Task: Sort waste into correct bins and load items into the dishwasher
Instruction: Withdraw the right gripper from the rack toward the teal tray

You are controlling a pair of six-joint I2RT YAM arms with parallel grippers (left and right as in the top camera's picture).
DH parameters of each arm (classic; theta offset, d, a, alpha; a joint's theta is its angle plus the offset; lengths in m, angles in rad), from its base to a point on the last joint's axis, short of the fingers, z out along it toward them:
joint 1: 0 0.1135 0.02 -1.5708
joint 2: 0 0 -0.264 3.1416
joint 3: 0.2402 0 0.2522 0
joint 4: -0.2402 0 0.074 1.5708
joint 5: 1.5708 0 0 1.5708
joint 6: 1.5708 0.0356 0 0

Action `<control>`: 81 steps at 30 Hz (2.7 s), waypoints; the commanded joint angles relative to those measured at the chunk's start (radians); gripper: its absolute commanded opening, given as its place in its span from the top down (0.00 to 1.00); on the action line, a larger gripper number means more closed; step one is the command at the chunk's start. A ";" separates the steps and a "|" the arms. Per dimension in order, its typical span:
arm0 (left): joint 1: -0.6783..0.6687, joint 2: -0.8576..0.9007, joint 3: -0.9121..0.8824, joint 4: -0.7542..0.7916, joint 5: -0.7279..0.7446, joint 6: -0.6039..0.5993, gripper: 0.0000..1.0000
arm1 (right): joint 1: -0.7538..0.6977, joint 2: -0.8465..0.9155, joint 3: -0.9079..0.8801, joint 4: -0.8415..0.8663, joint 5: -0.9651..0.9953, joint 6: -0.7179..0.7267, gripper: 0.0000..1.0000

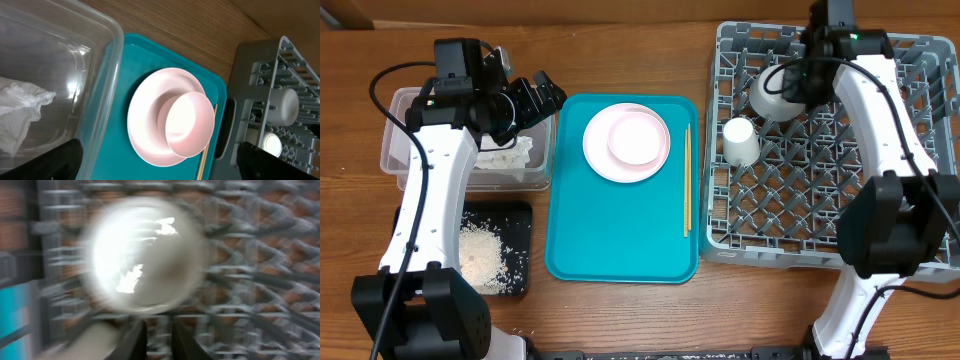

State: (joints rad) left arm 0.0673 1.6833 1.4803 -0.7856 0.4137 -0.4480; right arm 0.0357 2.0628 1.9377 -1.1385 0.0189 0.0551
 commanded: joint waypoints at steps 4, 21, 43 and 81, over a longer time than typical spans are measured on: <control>-0.002 -0.008 0.026 0.000 -0.006 0.007 0.00 | 0.097 -0.089 0.037 -0.021 -0.299 0.025 0.33; -0.002 -0.008 0.026 0.000 -0.006 0.007 0.00 | 0.168 -0.040 -0.002 0.008 -0.124 0.130 0.59; -0.002 -0.008 0.026 0.000 -0.006 0.007 0.00 | 0.278 0.105 -0.002 0.047 0.085 0.132 0.54; -0.002 -0.008 0.026 0.000 -0.006 0.007 0.00 | 0.295 0.111 -0.002 -0.048 -0.051 0.265 0.89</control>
State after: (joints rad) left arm 0.0673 1.6833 1.4803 -0.7856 0.4137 -0.4480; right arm 0.3149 2.1700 1.9408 -1.1801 -0.0017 0.2890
